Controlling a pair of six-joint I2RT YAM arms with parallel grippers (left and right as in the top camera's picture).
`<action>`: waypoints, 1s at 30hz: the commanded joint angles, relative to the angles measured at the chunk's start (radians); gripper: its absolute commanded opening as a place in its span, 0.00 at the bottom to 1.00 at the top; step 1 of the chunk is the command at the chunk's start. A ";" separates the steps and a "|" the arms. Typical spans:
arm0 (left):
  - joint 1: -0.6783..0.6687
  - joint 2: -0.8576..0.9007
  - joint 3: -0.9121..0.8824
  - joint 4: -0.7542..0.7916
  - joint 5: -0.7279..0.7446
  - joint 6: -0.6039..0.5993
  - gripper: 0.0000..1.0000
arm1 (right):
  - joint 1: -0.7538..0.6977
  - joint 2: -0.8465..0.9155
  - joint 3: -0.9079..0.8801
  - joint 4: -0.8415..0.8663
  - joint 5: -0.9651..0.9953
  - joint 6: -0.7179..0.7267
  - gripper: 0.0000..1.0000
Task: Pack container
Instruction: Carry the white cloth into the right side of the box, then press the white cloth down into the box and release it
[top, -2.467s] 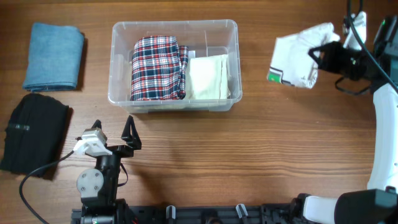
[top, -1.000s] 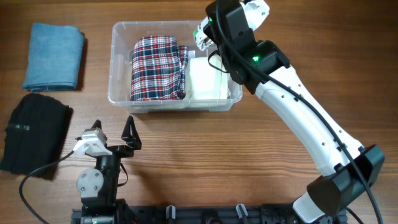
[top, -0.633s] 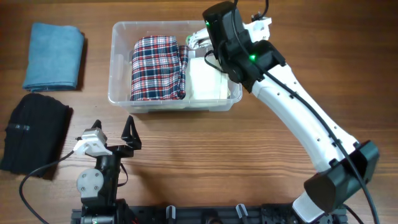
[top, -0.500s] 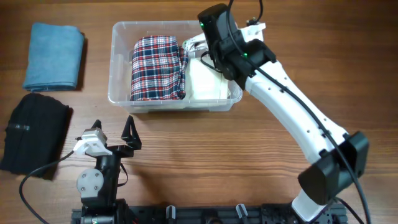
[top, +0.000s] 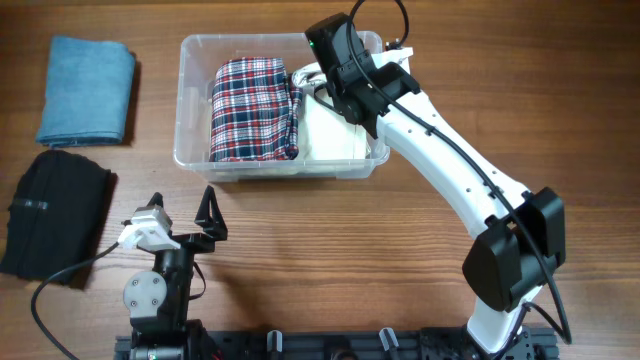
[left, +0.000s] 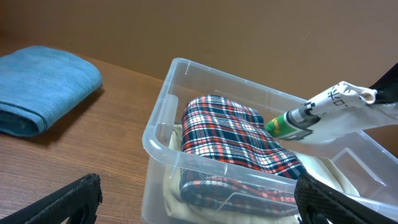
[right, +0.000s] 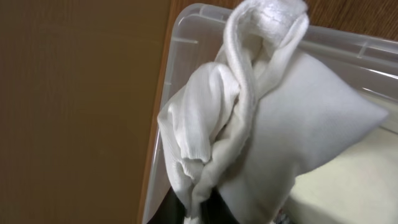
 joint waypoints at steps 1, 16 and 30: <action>-0.005 -0.007 -0.008 -0.001 -0.006 0.002 1.00 | 0.011 0.009 0.021 -0.014 0.035 0.018 0.04; -0.005 -0.007 -0.008 -0.001 -0.006 0.002 1.00 | 0.084 -0.053 0.022 -0.251 -0.156 0.006 0.35; -0.005 -0.007 -0.008 -0.001 -0.006 0.002 1.00 | 0.166 -0.195 0.022 -0.228 -0.003 -0.887 0.99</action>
